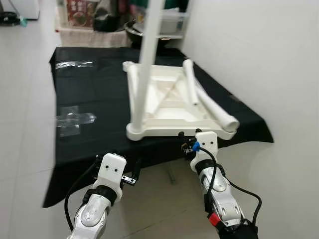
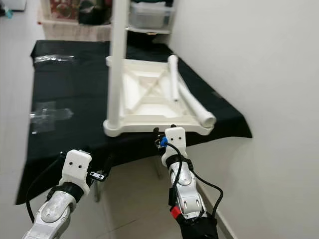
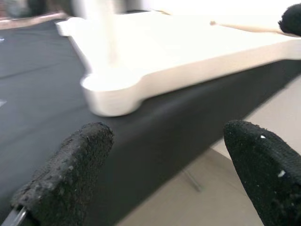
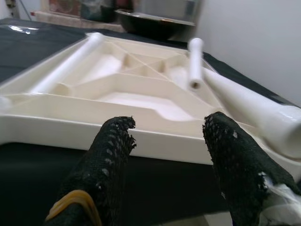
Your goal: Building children table
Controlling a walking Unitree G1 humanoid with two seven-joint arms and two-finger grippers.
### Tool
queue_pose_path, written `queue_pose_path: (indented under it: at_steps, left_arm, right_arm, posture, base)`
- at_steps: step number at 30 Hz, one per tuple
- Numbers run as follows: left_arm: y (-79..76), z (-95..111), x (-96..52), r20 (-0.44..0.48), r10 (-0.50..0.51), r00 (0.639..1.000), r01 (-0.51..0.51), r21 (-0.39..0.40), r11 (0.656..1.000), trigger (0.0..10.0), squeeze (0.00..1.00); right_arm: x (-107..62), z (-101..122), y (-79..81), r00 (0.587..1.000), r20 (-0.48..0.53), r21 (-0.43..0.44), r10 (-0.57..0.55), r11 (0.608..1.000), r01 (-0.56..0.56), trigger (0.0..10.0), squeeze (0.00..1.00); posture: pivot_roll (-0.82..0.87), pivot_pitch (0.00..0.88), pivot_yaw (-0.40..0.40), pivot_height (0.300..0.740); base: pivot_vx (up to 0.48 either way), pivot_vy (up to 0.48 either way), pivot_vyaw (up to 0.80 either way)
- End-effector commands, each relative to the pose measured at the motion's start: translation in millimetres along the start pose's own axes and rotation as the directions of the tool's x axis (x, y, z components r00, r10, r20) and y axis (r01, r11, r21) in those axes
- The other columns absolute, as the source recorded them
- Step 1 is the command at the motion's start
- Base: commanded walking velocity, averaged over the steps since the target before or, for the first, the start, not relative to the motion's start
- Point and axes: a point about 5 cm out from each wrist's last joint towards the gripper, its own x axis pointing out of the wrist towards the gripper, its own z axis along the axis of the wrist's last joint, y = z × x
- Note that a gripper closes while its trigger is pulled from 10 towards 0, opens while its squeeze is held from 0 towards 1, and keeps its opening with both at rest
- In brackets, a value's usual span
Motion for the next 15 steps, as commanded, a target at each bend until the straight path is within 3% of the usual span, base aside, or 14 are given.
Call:
queue_pose_path:
  at_steps: [1,5,15]
  left_arm:
    - [-2.6,-3.5,-0.3,-0.014,-0.011,1.000,0.011,0.001,1.000,10.0,0.00]
    - [-2.9,-3.2,-0.5,-0.009,-0.009,1.000,0.008,-0.006,1.000,10.0,0.00]
    - [-2.0,-2.7,-0.2,-0.002,0.001,1.000,-0.001,-0.023,1.000,10.0,0.00]
  right_arm:
    - [-0.5,-5.8,-1.8,0.999,-0.036,0.003,-0.009,1.000,0.009,10.0,0.00]
    - [-1.4,-4.9,-2.1,0.999,-0.039,0.010,-0.013,1.000,0.013,10.0,0.00]
    - [2.2,1.8,-8.5,1.000,-0.015,0.009,-0.027,1.000,0.027,10.0,0.00]
  posture:
    - [0.10,0.048,-0.146,0.740]
    - [0.10,0.051,-0.147,0.740]
    - [0.10,0.055,-0.148,0.740]
  base:
    - [0.000,-0.458,0.00]
    - [0.068,-0.432,0.00]
    - [0.354,-0.314,0.00]
